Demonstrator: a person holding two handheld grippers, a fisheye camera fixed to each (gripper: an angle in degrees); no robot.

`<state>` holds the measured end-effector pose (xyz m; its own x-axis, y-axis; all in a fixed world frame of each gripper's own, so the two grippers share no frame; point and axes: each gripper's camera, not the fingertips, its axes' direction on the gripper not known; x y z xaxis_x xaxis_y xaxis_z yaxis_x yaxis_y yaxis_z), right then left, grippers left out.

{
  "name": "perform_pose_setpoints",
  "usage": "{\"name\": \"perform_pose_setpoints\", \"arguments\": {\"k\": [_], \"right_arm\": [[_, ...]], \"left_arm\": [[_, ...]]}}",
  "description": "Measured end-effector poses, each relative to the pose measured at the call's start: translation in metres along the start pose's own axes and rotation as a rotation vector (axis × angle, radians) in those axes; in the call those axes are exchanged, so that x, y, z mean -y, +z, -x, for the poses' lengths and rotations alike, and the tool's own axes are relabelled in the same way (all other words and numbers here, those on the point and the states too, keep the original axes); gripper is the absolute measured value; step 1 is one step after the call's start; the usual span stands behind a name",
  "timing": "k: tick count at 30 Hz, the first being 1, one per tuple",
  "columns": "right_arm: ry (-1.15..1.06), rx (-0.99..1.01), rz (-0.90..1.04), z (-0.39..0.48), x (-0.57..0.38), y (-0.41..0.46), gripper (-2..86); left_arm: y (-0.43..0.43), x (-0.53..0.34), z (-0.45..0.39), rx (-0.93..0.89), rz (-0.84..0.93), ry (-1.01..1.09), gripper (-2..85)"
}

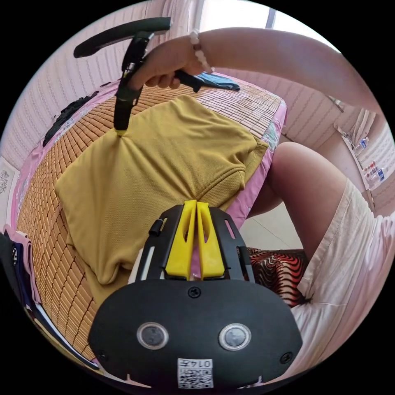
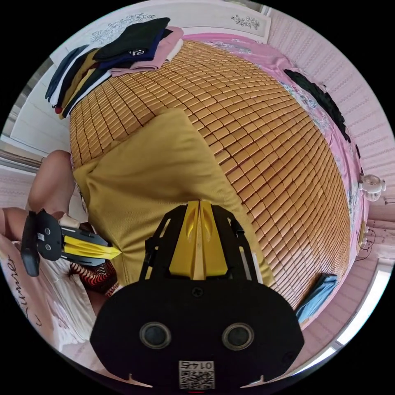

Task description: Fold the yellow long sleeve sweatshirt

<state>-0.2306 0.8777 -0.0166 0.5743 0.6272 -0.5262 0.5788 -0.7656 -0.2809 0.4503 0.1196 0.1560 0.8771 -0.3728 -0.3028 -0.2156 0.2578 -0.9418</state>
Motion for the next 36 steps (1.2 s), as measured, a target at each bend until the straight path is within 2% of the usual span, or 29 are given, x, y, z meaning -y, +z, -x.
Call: {"name": "perform_pose_setpoints", "arguments": {"k": [2,4,5,9,12,14,17,19,22,27,30,34,36], "right_arm": [[-0.004,-0.048,0.012,-0.003,0.009,0.0,-0.4],[-0.037,-0.108,0.118,-0.006,0.02,0.036,-0.4],[-0.028,-0.116,0.093,-0.007,0.019,0.04,-0.4],[0.122,0.031,0.008,-0.033,0.003,0.025,-0.2],[0.289,0.172,-0.245,-0.049,-0.067,-0.009,0.4],[0.381,0.166,-0.313,-0.048,-0.123,-0.021,1.3],[0.571,0.112,-0.261,-0.036,-0.213,-0.016,6.9],[0.677,0.15,-0.145,-0.021,-0.269,0.002,11.6],[0.761,0.244,-0.105,-0.007,-0.314,0.024,11.2],[0.767,0.406,-0.16,-0.007,-0.337,0.042,4.9],[0.699,0.417,-0.239,-0.005,-0.344,0.026,3.5],[0.616,0.494,-0.421,0.002,-0.361,0.0,3.6],[0.608,0.445,-0.416,0.002,-0.369,-0.004,4.5]], "left_arm": [[-0.003,0.0,-0.011,0.025,0.001,0.029,-1.0],[-0.005,-0.002,-0.017,0.031,-0.01,0.029,-1.0],[-0.007,-0.004,-0.018,0.024,-0.019,0.016,-0.9],[-0.011,-0.009,-0.02,-0.004,-0.05,-0.016,-0.8],[-0.02,-0.018,-0.024,-0.025,-0.1,-0.02,0.1],[-0.031,-0.021,-0.028,-0.061,-0.134,-0.02,2.8],[-0.05,-0.018,-0.04,-0.115,-0.233,0.015,7.9],[-0.054,-0.011,-0.053,-0.109,-0.252,0.047,10.0],[-0.054,0.003,-0.077,-0.091,-0.283,0.131,12.3],[-0.043,0.031,-0.112,-0.107,-0.285,0.256,15.9],[-0.035,0.049,-0.126,-0.121,-0.241,0.312,15.1],[-0.036,0.054,-0.131,-0.047,-0.217,0.251,7.3],[-0.043,0.047,-0.129,-0.037,-0.23,0.229,3.5]]}}
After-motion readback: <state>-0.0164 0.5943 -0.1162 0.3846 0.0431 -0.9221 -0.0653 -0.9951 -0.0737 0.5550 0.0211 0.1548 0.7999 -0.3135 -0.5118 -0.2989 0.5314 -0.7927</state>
